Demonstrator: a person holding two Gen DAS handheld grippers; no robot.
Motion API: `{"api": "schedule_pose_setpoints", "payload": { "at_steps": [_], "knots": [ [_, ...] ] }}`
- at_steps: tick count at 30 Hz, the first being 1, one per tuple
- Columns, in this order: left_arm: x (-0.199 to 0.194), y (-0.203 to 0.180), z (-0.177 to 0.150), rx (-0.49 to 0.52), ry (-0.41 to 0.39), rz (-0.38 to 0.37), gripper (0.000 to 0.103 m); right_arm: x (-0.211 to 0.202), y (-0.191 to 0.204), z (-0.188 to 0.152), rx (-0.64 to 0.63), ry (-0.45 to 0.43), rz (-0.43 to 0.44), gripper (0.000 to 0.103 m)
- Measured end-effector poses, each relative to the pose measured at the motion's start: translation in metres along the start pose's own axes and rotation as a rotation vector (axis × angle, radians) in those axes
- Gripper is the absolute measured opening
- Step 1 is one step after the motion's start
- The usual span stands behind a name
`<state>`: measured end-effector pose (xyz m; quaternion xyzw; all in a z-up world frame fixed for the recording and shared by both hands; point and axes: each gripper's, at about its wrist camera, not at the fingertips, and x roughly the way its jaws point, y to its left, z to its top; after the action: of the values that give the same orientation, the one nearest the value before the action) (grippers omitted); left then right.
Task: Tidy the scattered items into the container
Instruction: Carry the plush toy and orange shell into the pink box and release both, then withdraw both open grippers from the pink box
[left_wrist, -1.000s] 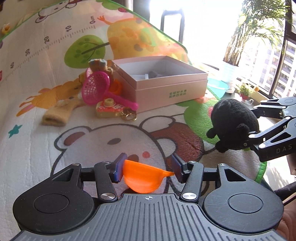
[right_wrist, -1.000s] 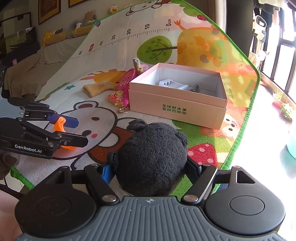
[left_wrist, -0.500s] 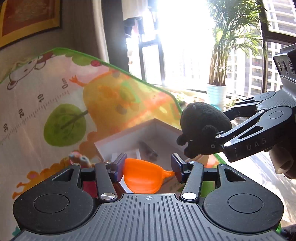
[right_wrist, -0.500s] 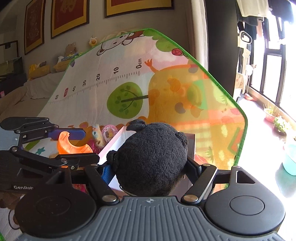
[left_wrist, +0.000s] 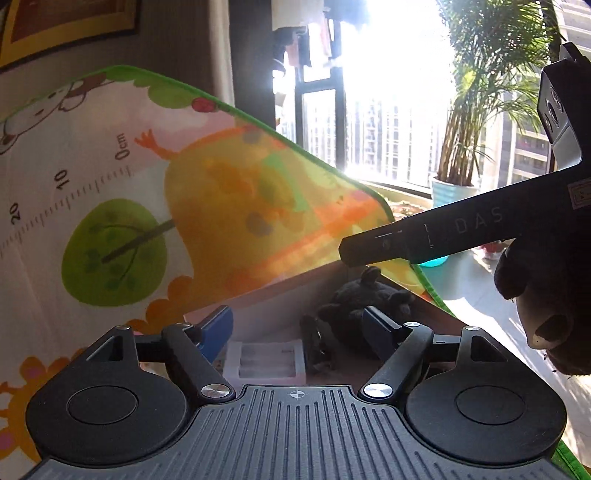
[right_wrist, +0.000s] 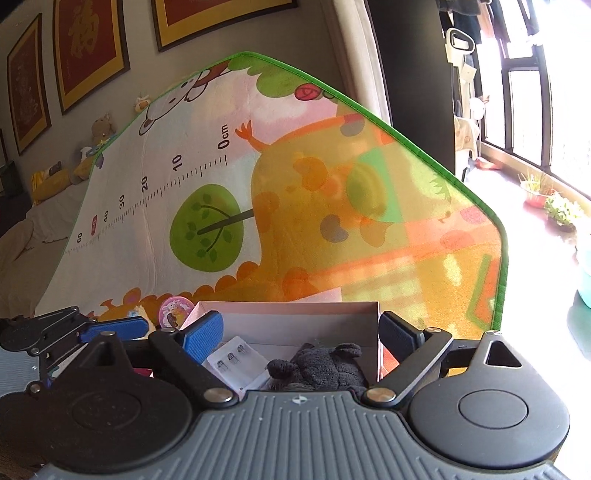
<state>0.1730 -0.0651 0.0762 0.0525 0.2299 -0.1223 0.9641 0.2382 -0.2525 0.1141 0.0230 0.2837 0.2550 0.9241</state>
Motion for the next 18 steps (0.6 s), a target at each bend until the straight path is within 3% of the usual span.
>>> {"api": "schedule_pose_setpoints", "payload": {
  "at_steps": [6,11,18],
  "knots": [
    [-0.042,0.011,-0.029,-0.026,0.020,0.040,0.096,-0.005,0.007,-0.011,-0.029,0.009,-0.018,0.092],
    [-0.068,0.033,-0.063,-0.077,0.084,0.139,0.098,-0.018,0.035,-0.016,-0.114,-0.020,-0.013,0.092],
    [-0.099,0.061,-0.105,-0.220,0.125,0.233,0.099,-0.031,0.109,-0.044,-0.361,-0.052,0.005,0.091]
  ]
}}
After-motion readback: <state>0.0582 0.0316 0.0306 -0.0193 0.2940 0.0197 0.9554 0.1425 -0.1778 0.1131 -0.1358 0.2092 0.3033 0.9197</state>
